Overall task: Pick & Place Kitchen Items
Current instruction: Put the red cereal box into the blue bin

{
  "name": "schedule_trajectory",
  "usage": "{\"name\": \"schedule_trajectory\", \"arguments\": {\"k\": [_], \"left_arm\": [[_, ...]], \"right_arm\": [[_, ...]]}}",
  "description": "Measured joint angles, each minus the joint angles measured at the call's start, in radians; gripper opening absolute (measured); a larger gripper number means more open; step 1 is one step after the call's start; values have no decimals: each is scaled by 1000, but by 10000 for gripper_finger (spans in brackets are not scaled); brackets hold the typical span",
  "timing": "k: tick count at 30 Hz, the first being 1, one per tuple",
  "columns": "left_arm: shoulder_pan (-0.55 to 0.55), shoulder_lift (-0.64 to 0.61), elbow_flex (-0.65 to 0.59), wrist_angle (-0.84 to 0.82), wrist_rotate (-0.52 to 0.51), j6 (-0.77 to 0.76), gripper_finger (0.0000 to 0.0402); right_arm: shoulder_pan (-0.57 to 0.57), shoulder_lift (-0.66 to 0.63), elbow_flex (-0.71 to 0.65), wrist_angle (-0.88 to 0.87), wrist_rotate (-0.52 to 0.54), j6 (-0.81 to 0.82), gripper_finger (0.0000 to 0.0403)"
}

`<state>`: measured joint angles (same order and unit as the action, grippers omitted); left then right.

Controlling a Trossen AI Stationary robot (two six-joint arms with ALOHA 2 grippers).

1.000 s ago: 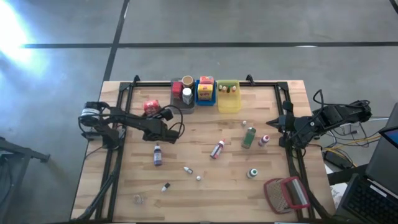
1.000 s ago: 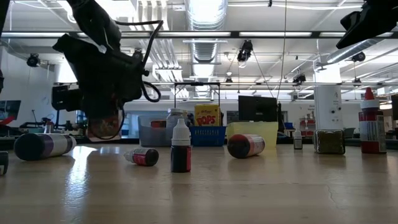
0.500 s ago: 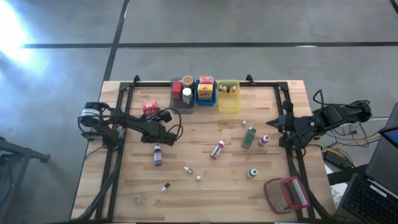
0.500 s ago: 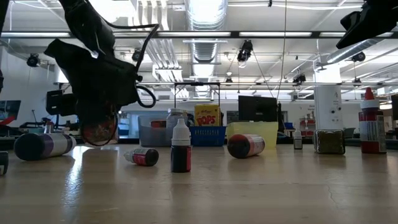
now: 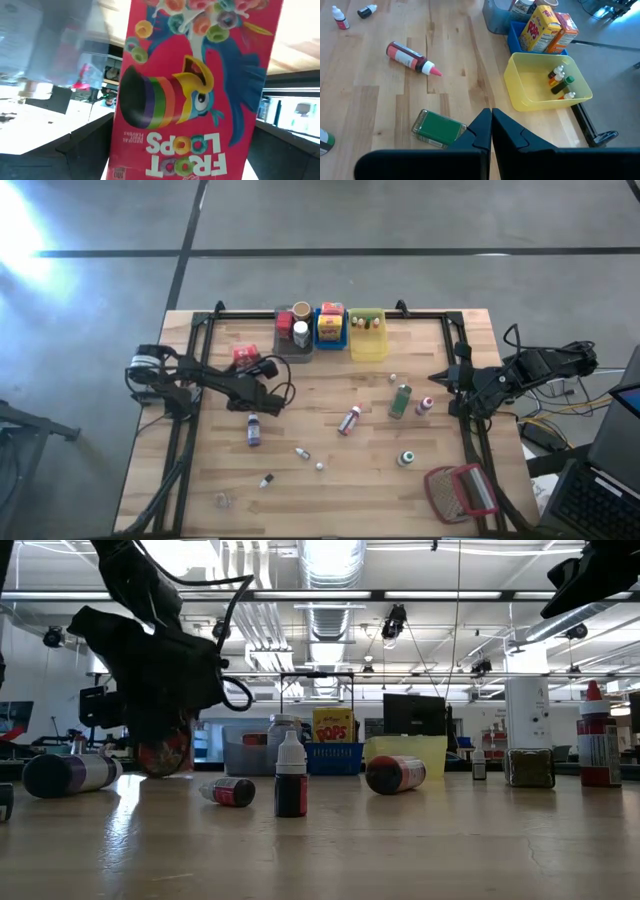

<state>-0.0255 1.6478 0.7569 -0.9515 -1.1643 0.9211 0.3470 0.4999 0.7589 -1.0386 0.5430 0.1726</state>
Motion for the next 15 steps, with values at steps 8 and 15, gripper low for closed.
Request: {"name": "schedule_trajectory", "arguments": {"k": [8,15], "left_arm": [[-19,0,12,-1,-3,27,400],[-61,0,13,-2,-42,27,400]], "right_arm": [[0,0,0,0,0,0,8],[0,0,0,0,0,0,8]]}}
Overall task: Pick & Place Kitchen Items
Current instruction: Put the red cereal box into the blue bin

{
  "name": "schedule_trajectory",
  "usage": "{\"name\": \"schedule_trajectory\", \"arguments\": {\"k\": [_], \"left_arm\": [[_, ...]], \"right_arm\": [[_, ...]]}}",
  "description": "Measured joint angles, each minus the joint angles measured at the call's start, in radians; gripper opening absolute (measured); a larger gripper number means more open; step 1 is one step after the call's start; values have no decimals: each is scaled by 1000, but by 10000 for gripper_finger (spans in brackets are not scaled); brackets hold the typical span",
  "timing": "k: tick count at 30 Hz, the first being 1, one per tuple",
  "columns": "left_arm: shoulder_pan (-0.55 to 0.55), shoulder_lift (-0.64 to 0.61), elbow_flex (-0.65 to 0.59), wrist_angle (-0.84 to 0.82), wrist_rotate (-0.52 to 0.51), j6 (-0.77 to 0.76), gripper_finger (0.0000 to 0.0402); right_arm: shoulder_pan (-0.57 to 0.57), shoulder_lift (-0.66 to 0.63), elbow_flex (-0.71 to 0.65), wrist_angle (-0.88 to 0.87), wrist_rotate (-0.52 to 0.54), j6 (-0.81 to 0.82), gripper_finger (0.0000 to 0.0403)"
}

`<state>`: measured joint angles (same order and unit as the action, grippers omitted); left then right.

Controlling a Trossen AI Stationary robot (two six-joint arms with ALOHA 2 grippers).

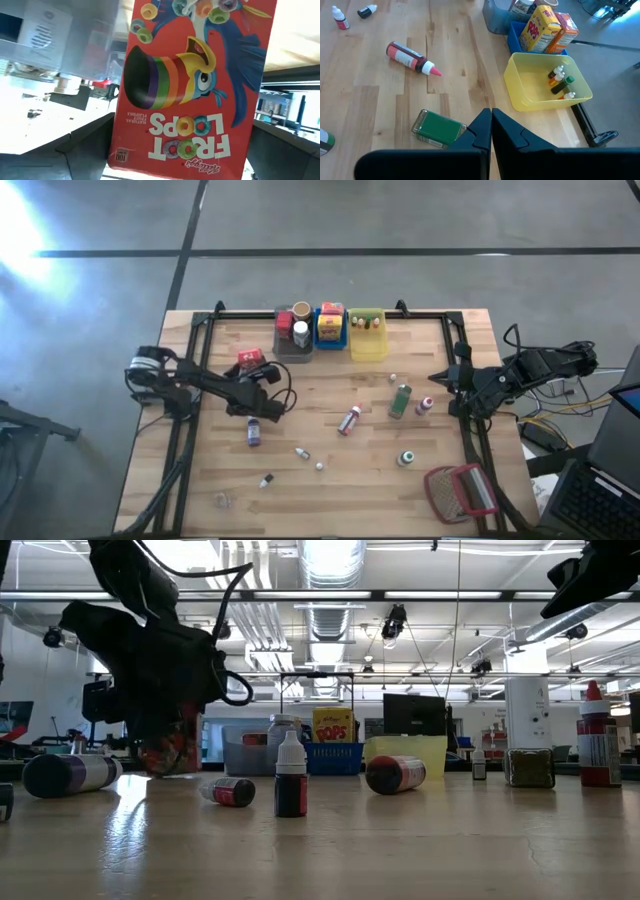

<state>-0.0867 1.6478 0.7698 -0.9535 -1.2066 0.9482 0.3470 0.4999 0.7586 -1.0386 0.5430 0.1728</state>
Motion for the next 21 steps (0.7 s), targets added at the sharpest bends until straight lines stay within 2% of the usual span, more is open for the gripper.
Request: {"name": "schedule_trajectory", "arguments": {"k": [12,21], "left_arm": [[-50,0,4,-1,-6,-2,400],[-52,0,28,-54,-52,-8,400]], "right_arm": [[0,0,0,0,0,0,8],[0,0,0,0,0,0,8]]}}
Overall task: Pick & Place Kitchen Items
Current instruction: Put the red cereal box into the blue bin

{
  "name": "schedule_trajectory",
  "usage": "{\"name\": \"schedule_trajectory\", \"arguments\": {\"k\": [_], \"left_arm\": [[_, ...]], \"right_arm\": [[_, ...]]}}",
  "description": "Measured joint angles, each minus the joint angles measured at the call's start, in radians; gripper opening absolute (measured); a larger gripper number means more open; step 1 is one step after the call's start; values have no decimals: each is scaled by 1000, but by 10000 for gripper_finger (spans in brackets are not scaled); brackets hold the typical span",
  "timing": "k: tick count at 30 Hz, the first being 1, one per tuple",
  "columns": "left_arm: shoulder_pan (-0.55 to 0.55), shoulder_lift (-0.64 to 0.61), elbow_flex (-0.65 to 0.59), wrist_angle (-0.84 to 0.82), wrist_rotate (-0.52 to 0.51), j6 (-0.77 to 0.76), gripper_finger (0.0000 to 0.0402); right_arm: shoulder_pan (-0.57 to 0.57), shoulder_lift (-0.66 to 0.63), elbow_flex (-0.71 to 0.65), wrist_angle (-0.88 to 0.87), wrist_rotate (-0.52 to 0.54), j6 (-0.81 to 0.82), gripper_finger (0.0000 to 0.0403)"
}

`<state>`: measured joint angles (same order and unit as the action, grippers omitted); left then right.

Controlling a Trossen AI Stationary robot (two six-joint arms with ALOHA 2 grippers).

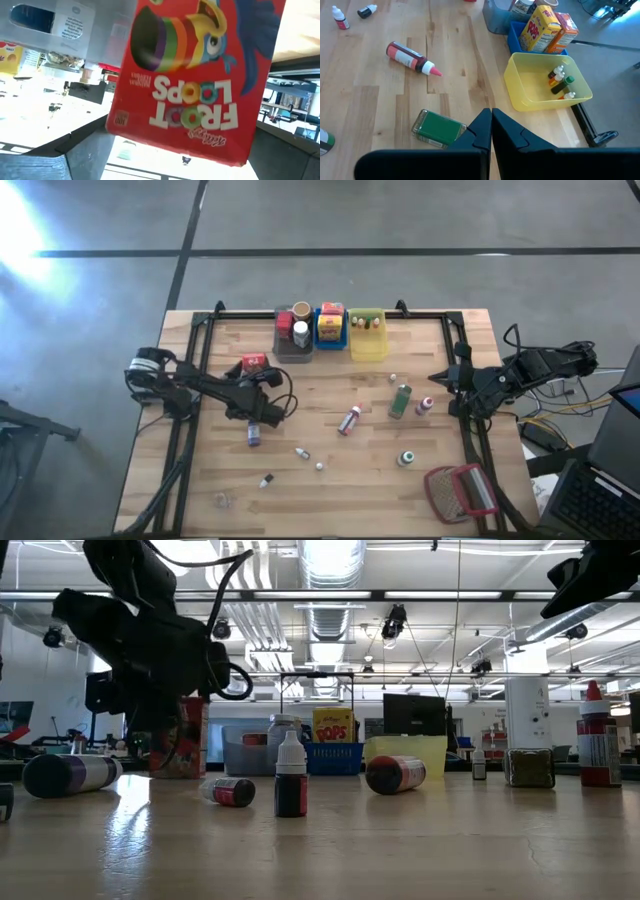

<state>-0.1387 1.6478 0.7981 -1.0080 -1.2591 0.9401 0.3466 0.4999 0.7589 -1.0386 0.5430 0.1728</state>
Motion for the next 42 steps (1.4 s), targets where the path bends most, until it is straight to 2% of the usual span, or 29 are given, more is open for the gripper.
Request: {"name": "schedule_trajectory", "arguments": {"k": [15,23,26,30,33,37,42], "left_arm": [[0,0,78,-166,-26,-76,400],[-3,0,169,-335,-14,-211,400],[-2,-4,229,-432,73,-333,400],[3,-49,334,-526,309,-569,400],[8,-124,419,-529,473,-684,399],[8,-269,493,-400,614,-757,399],[9,-499,459,-63,733,-770,399]], "right_arm": [[0,0,0,0,0,0,8],[0,0,0,0,0,0,8],[0,0,0,0,0,0,8],[0,0,0,0,0,0,8],[0,0,0,0,0,0,8],[0,0,0,0,0,0,8],[0,0,0,0,0,0,8]]}}
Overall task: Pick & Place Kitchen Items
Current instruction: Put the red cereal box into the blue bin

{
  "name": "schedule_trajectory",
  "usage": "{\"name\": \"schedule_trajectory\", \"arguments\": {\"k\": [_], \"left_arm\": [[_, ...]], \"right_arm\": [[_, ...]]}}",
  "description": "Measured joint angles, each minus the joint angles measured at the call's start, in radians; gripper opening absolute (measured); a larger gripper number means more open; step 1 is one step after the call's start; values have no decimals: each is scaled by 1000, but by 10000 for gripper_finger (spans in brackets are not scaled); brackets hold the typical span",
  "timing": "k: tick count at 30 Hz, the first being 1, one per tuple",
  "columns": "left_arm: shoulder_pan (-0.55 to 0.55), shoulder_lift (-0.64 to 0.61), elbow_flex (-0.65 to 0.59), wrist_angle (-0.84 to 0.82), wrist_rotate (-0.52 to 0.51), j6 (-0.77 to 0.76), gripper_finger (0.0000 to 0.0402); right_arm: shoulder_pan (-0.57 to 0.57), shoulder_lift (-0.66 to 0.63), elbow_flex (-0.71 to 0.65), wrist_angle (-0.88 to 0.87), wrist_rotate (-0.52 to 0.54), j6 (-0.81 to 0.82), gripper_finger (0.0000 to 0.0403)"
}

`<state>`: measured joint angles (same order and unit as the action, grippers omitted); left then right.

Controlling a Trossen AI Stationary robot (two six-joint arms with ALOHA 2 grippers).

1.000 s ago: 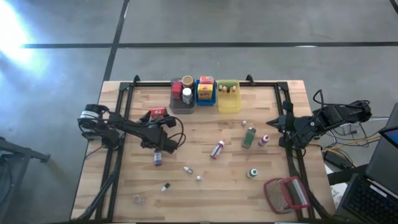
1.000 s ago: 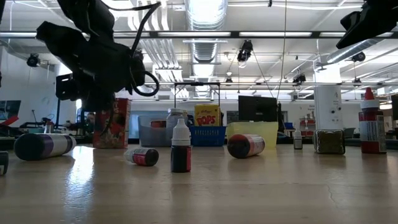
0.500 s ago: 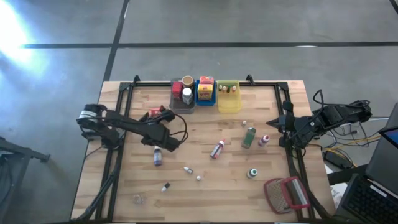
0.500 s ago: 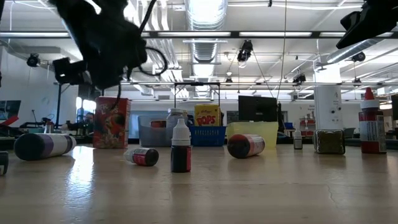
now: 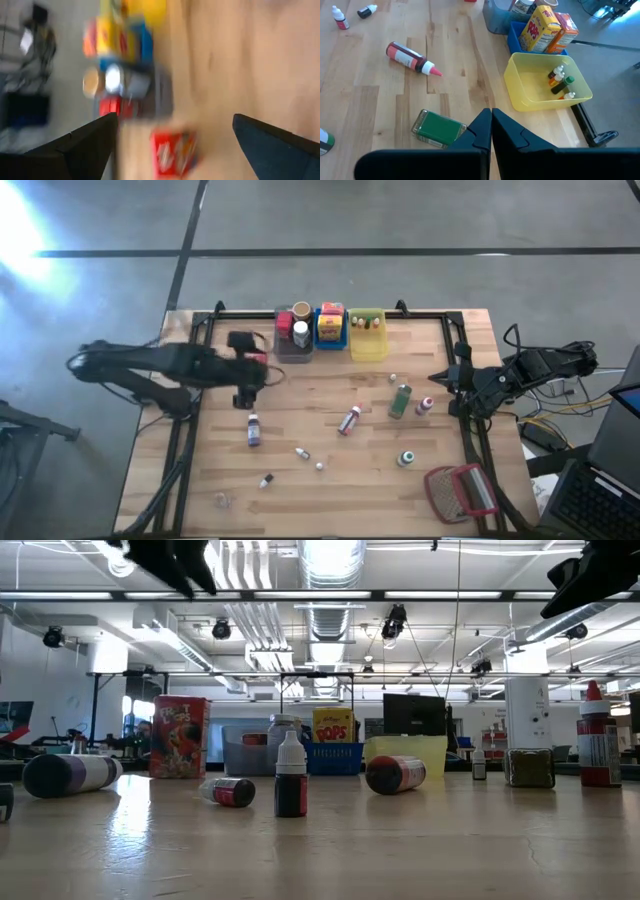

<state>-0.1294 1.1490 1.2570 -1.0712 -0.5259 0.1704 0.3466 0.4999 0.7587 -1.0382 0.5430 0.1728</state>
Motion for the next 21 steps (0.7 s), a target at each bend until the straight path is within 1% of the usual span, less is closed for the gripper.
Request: {"name": "schedule_trajectory", "arguments": {"k": [2,4,7,11,16,19,21], "left_arm": [[7,-92,-52,134,55,-10,399],[20,-174,-120,248,87,-44,399],[57,-274,-236,364,98,-142,399],[102,-357,-393,514,108,-273,399],[107,-461,-493,590,107,-296,399],[102,-500,-515,568,151,-297,399],[100,-510,-520,519,161,-298,399]], "right_arm": [[0,0,0,0,0,0,8],[0,0,0,0,0,0,8],[0,0,0,0,0,0,8],[0,0,0,0,0,0,8],[0,0,0,0,0,0,8],[0,0,0,0,0,0,8],[0,0,0,0,0,0,8]]}}
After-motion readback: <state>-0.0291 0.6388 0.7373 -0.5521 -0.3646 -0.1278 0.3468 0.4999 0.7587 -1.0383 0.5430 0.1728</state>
